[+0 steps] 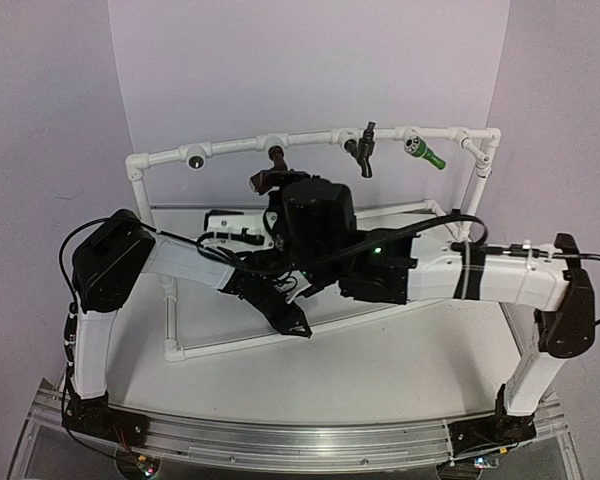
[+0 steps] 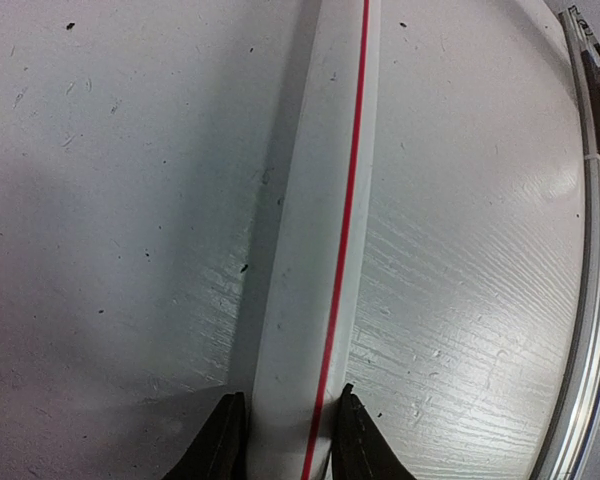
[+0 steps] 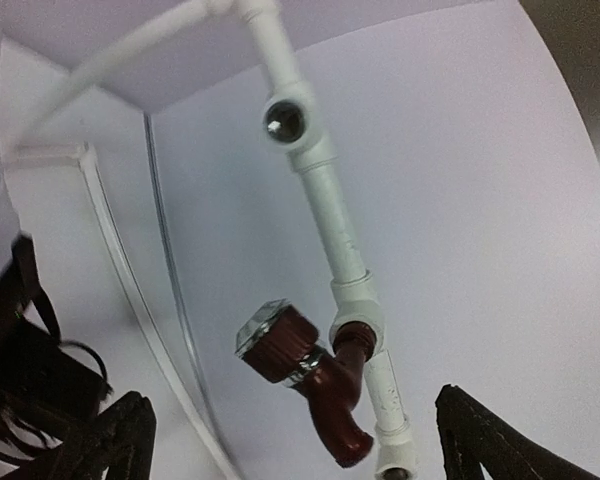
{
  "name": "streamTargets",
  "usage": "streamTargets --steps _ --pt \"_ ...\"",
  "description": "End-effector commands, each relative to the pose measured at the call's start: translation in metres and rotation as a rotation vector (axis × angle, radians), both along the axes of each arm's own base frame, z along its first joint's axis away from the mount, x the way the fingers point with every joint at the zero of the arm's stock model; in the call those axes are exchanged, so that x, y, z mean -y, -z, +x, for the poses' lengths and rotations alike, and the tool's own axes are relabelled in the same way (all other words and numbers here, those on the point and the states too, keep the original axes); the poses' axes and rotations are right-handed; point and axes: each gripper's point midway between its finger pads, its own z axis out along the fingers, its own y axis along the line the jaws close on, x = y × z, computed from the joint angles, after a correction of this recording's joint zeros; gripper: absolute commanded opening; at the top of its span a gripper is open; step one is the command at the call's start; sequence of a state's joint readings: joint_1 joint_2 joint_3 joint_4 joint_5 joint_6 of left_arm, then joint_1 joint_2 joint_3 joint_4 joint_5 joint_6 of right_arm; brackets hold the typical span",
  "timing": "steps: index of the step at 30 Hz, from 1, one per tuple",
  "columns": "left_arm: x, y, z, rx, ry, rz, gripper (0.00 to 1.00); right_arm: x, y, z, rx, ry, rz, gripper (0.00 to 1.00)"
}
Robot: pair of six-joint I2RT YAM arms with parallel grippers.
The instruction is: Install the water faucets
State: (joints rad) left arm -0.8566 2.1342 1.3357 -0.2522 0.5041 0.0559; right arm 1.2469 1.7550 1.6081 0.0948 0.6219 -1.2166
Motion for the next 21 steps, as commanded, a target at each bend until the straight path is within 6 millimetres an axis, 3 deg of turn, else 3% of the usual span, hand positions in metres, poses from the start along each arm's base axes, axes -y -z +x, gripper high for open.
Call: streamTargets --steps 1,11,15,21 --pt "-0.076 0.108 -0.033 -0.171 -0.135 0.396 0.0 0.014 -0.014 0.03 0.264 0.174 -0.334 0.98" --pt "-0.077 0.107 -0.034 -0.173 -0.134 0.396 0.0 0.012 -0.03 0.066 0.276 0.266 -0.239 0.98" --pt "-0.079 0.11 -0.034 -0.174 -0.134 0.405 0.0 0.007 -0.039 0.081 0.265 0.281 -0.151 0.93" --pt "-0.078 0.107 -0.034 -0.17 -0.135 0.399 0.0 0.009 -0.03 0.106 0.254 0.33 -0.149 0.85"
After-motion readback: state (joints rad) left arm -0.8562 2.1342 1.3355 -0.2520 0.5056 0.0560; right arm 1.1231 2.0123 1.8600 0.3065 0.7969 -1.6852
